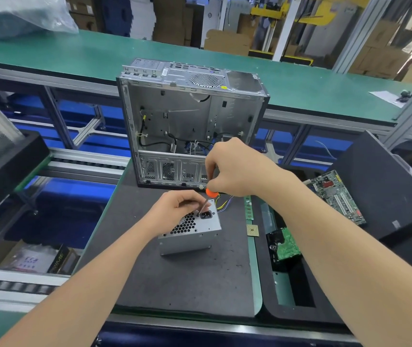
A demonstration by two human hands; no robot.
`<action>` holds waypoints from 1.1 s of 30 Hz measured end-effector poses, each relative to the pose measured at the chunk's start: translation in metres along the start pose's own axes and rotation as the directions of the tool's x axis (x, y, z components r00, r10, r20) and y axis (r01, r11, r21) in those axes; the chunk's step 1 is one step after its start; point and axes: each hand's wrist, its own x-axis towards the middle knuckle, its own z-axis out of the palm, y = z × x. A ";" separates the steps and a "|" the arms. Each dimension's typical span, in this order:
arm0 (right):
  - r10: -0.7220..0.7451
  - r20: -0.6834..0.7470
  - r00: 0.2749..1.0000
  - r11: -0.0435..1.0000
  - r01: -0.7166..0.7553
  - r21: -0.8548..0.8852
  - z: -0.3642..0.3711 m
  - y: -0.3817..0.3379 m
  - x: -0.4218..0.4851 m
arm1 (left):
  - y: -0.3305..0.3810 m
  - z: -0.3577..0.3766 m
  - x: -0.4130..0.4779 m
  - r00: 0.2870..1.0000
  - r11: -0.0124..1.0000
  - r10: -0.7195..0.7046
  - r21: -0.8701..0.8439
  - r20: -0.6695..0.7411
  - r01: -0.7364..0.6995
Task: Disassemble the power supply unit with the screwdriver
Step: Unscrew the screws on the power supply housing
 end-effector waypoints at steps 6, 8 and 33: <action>-0.047 0.036 0.998 0.997 0.049 -0.058 -0.001 -0.005 0.003 | -0.001 0.001 -0.001 1.000 0.995 0.008 -0.099 0.022 -0.006; -0.090 0.074 0.993 0.992 0.096 -0.085 -0.001 -0.010 0.006 | -0.004 0.003 -0.001 1.000 0.992 0.012 -0.126 0.017 -0.010; -0.408 0.356 0.841 0.829 0.504 -0.242 -0.020 -0.032 0.031 | -0.012 0.004 -0.002 1.000 1.000 0.028 -0.002 -0.010 -0.028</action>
